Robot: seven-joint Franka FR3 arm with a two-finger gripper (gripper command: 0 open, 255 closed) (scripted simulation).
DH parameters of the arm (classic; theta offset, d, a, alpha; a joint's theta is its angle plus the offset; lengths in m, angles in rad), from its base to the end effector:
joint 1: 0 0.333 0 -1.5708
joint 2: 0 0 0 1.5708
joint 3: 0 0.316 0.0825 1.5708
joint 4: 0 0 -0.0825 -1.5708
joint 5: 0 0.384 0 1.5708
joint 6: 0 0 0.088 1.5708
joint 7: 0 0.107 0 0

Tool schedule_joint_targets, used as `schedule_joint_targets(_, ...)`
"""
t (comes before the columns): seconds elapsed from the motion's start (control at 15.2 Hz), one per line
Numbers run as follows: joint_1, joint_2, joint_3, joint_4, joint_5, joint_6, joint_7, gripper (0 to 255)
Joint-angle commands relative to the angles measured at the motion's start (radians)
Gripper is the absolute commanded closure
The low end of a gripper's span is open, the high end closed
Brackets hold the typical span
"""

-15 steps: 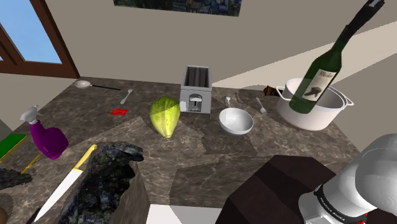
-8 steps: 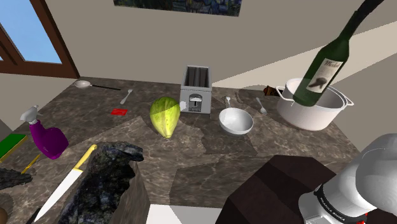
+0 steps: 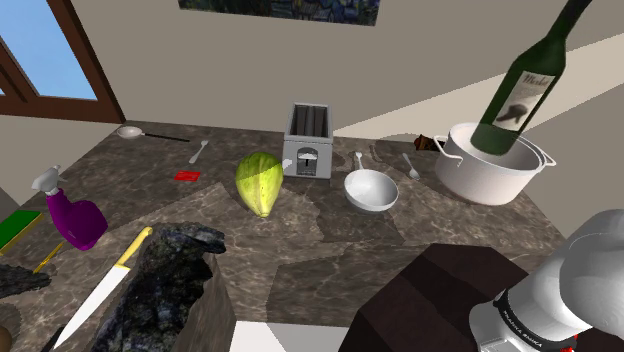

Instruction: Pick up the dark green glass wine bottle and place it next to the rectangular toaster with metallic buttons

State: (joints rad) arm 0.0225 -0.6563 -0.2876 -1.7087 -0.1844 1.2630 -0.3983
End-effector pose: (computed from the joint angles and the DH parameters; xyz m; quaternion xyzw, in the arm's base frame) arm 0.2544 -0.1610 0.7945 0.9945 0.0507 0.0875 0.0255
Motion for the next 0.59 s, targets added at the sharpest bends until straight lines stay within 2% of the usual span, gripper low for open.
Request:
schedule_joint_targets(0.0,0.003,0.021,0.001,0.047,0.004,-0.026,-0.002,255)
schedule_joint_targets(0.53,0.016,0.126,-0.012,0.263,0.019,-0.138,-0.025,255)
